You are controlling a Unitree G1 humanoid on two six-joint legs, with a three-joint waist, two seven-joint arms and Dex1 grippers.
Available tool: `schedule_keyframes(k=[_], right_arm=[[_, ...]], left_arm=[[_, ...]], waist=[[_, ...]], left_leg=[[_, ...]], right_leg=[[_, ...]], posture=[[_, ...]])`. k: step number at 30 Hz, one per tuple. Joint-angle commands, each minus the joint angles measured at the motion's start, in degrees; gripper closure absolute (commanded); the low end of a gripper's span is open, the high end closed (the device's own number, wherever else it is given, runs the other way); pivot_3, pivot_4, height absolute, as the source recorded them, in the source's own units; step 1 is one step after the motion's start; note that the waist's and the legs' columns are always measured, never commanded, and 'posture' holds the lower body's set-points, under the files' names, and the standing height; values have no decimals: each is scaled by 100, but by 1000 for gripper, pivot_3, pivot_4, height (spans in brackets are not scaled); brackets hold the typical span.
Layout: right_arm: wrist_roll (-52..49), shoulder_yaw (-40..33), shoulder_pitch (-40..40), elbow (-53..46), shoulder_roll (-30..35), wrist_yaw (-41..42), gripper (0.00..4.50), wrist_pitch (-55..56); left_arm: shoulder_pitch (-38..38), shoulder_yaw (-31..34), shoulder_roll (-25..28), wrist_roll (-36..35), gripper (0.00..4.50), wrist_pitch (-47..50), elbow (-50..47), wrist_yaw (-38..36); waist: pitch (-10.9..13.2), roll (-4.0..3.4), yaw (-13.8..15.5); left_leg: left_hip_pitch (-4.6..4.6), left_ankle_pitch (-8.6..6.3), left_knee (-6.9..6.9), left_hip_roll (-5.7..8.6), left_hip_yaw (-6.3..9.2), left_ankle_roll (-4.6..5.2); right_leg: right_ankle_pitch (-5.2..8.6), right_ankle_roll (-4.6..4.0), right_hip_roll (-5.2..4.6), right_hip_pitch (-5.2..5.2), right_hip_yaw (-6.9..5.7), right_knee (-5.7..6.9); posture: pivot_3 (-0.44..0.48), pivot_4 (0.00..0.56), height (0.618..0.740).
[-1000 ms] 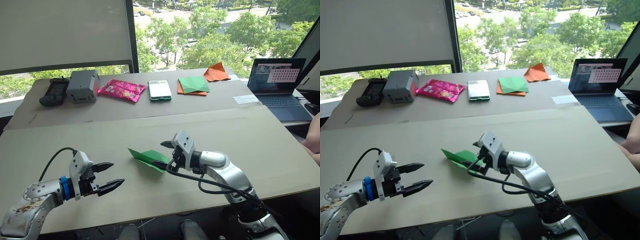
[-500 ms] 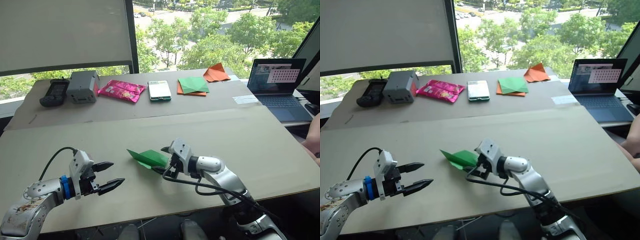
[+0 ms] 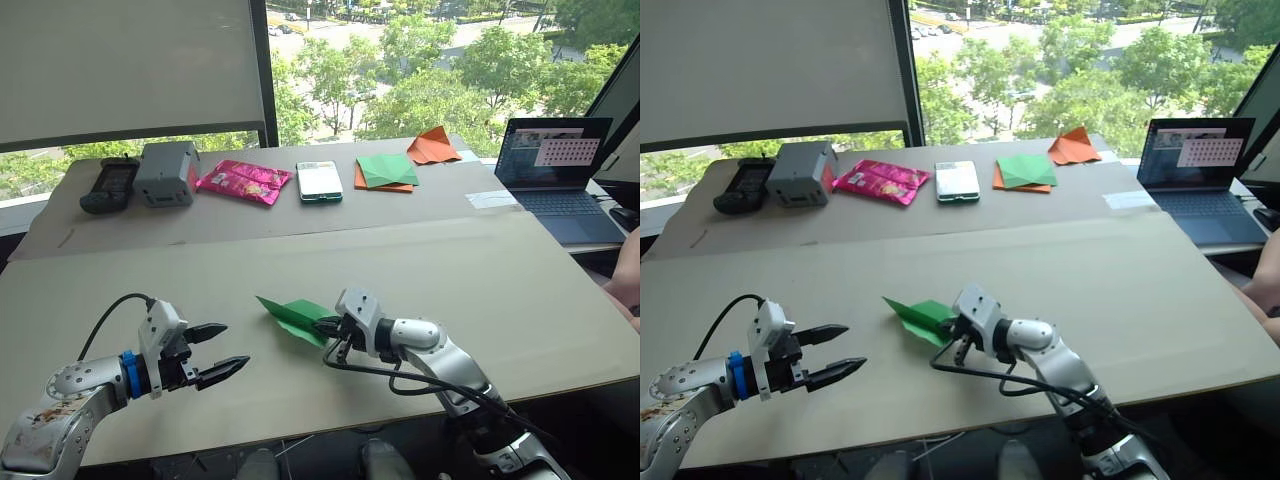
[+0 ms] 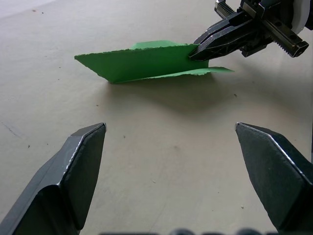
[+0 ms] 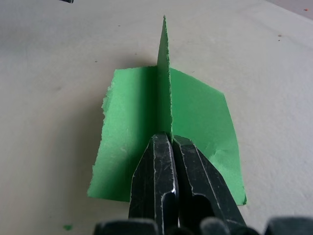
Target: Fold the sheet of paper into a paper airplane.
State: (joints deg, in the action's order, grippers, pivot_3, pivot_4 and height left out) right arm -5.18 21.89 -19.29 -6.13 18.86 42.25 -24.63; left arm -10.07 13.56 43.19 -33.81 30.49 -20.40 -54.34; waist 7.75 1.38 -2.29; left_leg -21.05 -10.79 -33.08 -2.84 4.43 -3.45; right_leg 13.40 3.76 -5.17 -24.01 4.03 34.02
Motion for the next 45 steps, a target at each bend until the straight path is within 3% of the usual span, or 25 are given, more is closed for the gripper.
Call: schedule_keyframes(k=[1,11,15,17,20,26,36,37,45], right_arm=[[25,23,18,-95,-31,6,4468,143],[-541,-667,77,-1231,-65,-236,4468,-518],[-834,-1327,281,-2210,-93,-817,4468,-1315],[-685,-1926,442,-2319,-163,-1463,4468,-1520],[-211,-2249,739,-2476,-23,-2119,4468,-1617],[641,-2375,1159,-2208,-198,-3358,4468,-1703],[668,-2376,1243,-1507,-472,-3547,4468,-1924],[725,-2372,1244,-1456,-453,-3590,3868,-1876],[468,-2662,1150,-1688,-481,-3505,1126,-1655]], left_arm=[[41,93,61,-52,0,11,-167,23],[280,22,-52,-174,0,77,-207,74],[506,14,-120,-308,0,129,-399,163],[590,24,-77,-351,0,156,-537,203],[715,12,-54,-405,0,188,-638,235],[862,-174,-140,-357,0,185,-605,301],[899,-342,-71,-212,0,61,-555,235],[890,-351,-65,-182,0,48,-551,222],[853,-395,-54,-62,0,-27,-518,132]], waist=[[0,0,0],[0,1,15],[-1,2,37],[-3,5,50],[-5,2,88],[-7,-9,77],[-6,-8,1],[-6,-8,3],[-6,-9,-3]], left_leg=[[0,0,0,0,0,0],[-3,0,-1,0,1,0],[-5,-1,-2,0,3,-1],[-3,-4,-4,0,3,-6],[-4,-12,-10,2,3,-20],[-6,-22,-18,3,3,-36],[-7,0,-18,2,5,0],[-8,0,-19,2,5,0],[-8,-3,-18,2,5,-4]], right_leg=[[0,0,0,0,0,0],[0,0,0,5,0,1],[0,0,1,7,0,2],[0,0,0,5,0,1],[0,0,-2,5,-1,-1],[1,-1,-2,-2,0,-2],[1,-1,-1,7,0,-2],[1,-1,-2,5,1,-2],[1,-1,-2,3,0,-3]], posture=[[0,150,732],[0,150,732],[0,150,732],[0,150,732],[0,150,732],[0,150,732],[0,150,732],[0,150,732],[0,150,732]])
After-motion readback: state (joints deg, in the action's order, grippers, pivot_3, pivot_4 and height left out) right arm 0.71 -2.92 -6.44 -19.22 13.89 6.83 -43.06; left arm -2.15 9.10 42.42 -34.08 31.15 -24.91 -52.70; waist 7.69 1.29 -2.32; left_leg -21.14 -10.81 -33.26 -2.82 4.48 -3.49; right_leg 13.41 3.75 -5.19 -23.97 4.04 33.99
